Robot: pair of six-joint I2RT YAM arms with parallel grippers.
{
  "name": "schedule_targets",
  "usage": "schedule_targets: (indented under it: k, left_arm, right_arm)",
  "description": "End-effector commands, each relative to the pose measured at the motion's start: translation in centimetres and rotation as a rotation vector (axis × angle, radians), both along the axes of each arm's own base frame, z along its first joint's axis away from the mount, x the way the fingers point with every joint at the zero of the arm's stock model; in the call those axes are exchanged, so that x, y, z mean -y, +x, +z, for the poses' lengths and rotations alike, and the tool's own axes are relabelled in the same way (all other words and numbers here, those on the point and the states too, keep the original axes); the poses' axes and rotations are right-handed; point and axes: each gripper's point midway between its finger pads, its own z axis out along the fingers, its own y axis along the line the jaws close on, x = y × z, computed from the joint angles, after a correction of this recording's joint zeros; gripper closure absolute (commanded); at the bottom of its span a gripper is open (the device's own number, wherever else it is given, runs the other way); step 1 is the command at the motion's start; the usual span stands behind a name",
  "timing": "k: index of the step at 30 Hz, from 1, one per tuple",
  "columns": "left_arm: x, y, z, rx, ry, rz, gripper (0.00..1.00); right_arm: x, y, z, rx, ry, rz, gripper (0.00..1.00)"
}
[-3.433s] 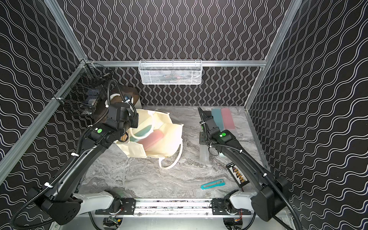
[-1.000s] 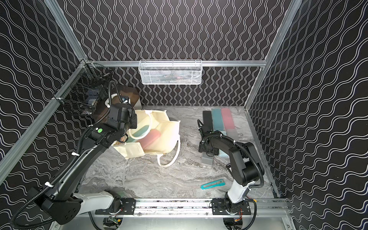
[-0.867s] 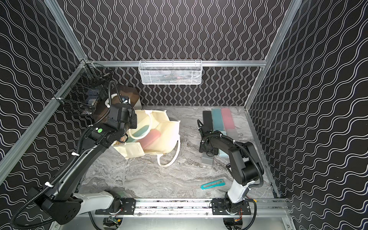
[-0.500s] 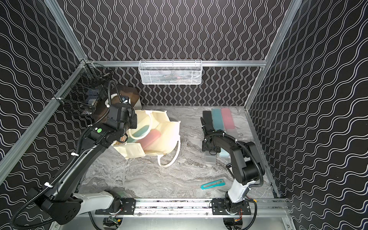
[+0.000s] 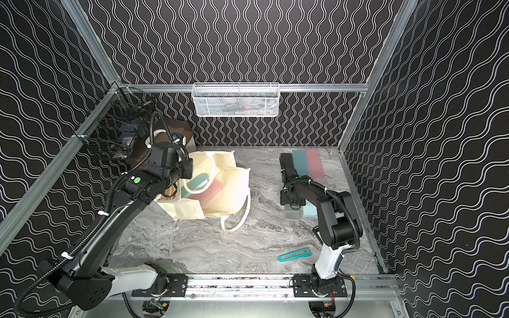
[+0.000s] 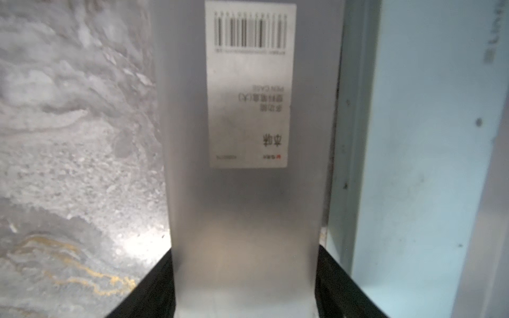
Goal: Take out the pencil case from the canvas bag
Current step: Adjust the pencil case at the center of the board.
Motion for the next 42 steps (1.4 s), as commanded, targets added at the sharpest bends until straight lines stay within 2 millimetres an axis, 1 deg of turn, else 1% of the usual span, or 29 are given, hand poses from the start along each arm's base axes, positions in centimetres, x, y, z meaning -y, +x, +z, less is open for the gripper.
schedule_targets:
  k: [1,5,7,11,12,14,16,20,21,23,26,28,31,34,36,38,40,42]
  left_arm:
    - [0.3,0.3,1.3,0.048,-0.018,-0.018,1.00]
    - [0.4,0.2,1.4,0.050,-0.027,-0.021,1.00]
    - [0.5,0.2,1.4,0.048,-0.029,-0.025,1.00]
    - [0.7,0.3,1.4,0.049,-0.046,-0.031,1.00]
    - [0.8,0.3,1.4,0.048,-0.053,-0.034,1.00]
    - [1.2,0.4,1.4,0.048,-0.066,-0.043,1.00]
    - [1.9,0.6,1.6,0.052,-0.094,-0.071,1.00]
    - [4.5,1.1,2.3,0.081,-0.170,-0.193,1.00]
    - [5.2,1.4,2.6,0.088,-0.188,-0.223,1.00]
    - [6.2,2.0,2.8,0.089,-0.203,-0.267,1.00]
    - [7.8,2.6,3.0,0.102,-0.229,-0.334,1.00]
    - [8.5,2.8,3.0,0.114,-0.239,-0.372,1.00]
    - [9.3,3.2,2.8,0.114,-0.243,-0.408,1.00]
    - [9.6,3.5,2.5,0.106,-0.252,-0.409,1.00]
    - [9.7,3.6,2.6,0.110,-0.258,-0.414,1.00]
    - [9.7,3.5,2.6,0.114,-0.264,-0.412,1.00]
    - [9.7,3.4,2.6,0.114,-0.268,-0.411,1.00]
    - [9.6,3.3,2.7,0.115,-0.270,-0.410,1.00]
  right_arm:
    - [0.4,0.6,0.4,0.016,-0.033,0.005,0.32]
    - [0.4,0.7,0.7,0.021,-0.033,0.001,0.22]
    - [0.4,0.8,1.1,0.031,-0.031,-0.001,0.19]
    - [0.7,1.1,2.4,0.061,-0.040,-0.017,0.17]
    - [0.8,1.1,3.0,0.073,-0.042,-0.021,0.17]
    - [0.7,1.1,4.7,0.117,-0.035,-0.031,0.17]
    - [0.4,1.0,7.0,0.189,0.006,-0.045,0.17]
    - [-0.9,0.9,11.9,0.343,0.147,-0.071,0.18]
    - [-1.1,0.2,12.2,0.356,0.180,-0.084,0.20]
    - [-1.8,-0.2,14.1,0.402,0.254,-0.083,0.24]
    - [-3.1,-0.9,17.6,0.508,0.386,-0.072,0.32]
    - [-4.3,-1.7,20.2,0.582,0.480,-0.047,0.37]
    - [-6.5,-3.4,23.3,0.637,0.592,0.024,0.38]
    - [-9.5,-5.6,25.1,0.645,0.673,0.133,0.39]
    - [-12.2,-7.4,25.4,0.626,0.699,0.236,0.39]
    - [-14.5,-9.0,25.1,0.616,0.695,0.319,0.40]
    - [-17.0,-10.3,23.8,0.573,0.681,0.395,0.42]
    - [-18.7,-11.1,22.2,0.533,0.641,0.439,0.45]
